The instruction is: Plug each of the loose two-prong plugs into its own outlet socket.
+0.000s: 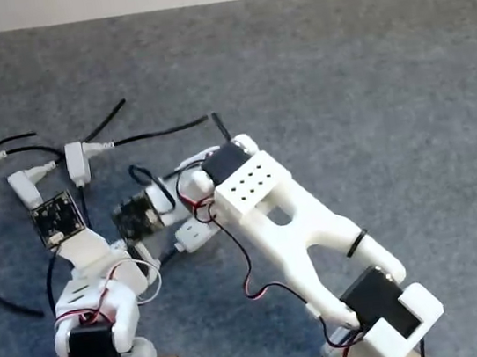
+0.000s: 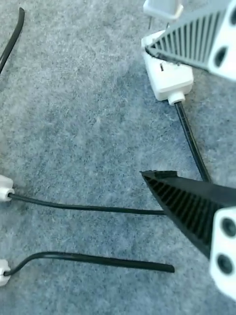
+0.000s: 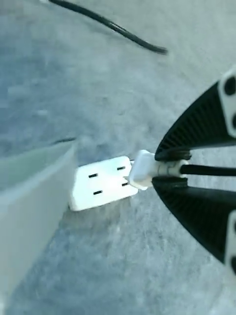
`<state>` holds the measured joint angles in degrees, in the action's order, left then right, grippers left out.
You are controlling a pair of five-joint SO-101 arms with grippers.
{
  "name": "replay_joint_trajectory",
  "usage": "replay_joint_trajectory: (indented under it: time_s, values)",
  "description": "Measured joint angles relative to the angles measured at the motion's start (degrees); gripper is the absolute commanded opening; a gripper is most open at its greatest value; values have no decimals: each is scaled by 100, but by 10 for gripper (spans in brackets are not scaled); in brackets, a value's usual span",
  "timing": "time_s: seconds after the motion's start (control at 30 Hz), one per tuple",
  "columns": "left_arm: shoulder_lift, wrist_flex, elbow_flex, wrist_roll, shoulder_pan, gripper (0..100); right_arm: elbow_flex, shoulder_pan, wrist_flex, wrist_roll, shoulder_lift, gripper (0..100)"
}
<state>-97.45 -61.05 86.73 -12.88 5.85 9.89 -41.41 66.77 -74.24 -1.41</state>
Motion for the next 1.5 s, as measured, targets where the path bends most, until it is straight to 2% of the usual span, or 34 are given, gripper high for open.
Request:
replay_joint_trajectory:
  time_s: [0.1,0.23,0.37,0.47,0.63,0.73,0.87,0.93,1.07,1.23,1.33,1.5]
  values:
    - [0,0,-193,0,316,348,0,316,44,1213,0,6]
    - [281,0,-501,0,387,348,18,853,378,2593,-97,6]
    - [1503,-88,-1327,-18,396,348,387,1160,527,3147,-492,14]
    - [2971,-633,-2505,-167,229,348,642,1125,527,3411,-642,22]
    - [5758,-2127,-5011,-536,149,348,651,1371,492,4571,-712,22]
    - [7095,-2857,-6374,-782,149,348,642,1521,642,4826,-756,15]
    - [8229,-3499,-7613,-1327,123,348,651,1600,1002,4686,-879,6]
    - [8642,-3684,-7886,-1741,9,348,703,1442,1002,4158,-1204,6]
    - [9257,-3824,-8009,-2585,-325,349,1134,1011,1002,2620,-2004,6]
    - [9591,-3824,-8026,-3015,-853,349,1591,914,1002,1389,-2585,6]
    - [9758,-3543,-7930,-3121,-1073,348,1899,914,1002,1134,-2681,6]
    - [10145,-2549,-7112,-3297,-1064,348,1996,914,1002,1099,-2734,6]
